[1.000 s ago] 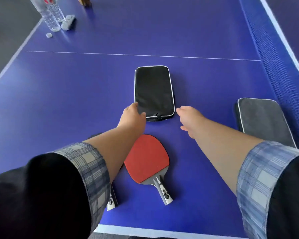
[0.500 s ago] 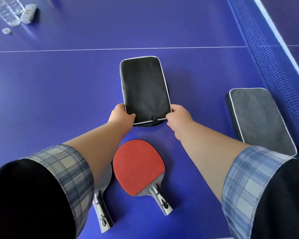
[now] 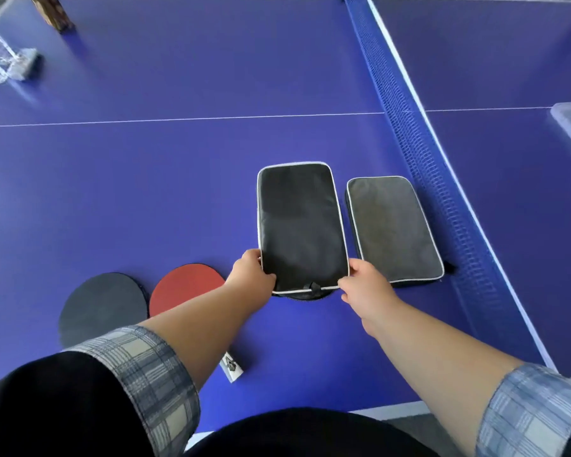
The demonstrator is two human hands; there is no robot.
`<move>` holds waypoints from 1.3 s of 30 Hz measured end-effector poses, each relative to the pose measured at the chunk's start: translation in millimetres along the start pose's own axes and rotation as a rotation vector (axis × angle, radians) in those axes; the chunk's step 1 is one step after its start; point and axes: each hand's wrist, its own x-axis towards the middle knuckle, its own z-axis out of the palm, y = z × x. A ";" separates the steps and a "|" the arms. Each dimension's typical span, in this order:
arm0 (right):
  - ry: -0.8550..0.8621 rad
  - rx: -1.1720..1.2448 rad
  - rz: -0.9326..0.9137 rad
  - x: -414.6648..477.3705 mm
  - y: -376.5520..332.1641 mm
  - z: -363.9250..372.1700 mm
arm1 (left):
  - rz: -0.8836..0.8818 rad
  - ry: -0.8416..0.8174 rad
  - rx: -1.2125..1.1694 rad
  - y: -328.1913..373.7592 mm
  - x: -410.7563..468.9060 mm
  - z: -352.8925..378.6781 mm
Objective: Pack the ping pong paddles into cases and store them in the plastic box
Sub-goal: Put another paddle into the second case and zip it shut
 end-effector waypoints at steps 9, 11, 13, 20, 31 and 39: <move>-0.131 -0.099 0.119 7.2 53.5 -29.7 | -0.205 -0.080 0.150 6.3 -28.9 59.2; -0.145 -0.110 0.104 5.6 53.6 -32.7 | -0.216 -0.083 0.155 7.7 -30.9 60.3; -0.102 -0.110 0.065 1.8 47.7 -33.5 | -0.221 -0.083 0.147 9.2 -33.4 60.1; -0.032 0.013 -0.157 -35.1 16.5 -12.6 | -0.248 -0.045 0.133 7.8 -36.6 46.9; -0.127 0.075 -0.306 -73.1 -13.6 35.2 | -0.253 -0.198 -0.077 5.4 -45.2 -4.6; -0.210 0.085 -0.370 -84.3 -28.8 59.8 | -0.074 -0.190 -0.134 26.7 -50.3 -21.9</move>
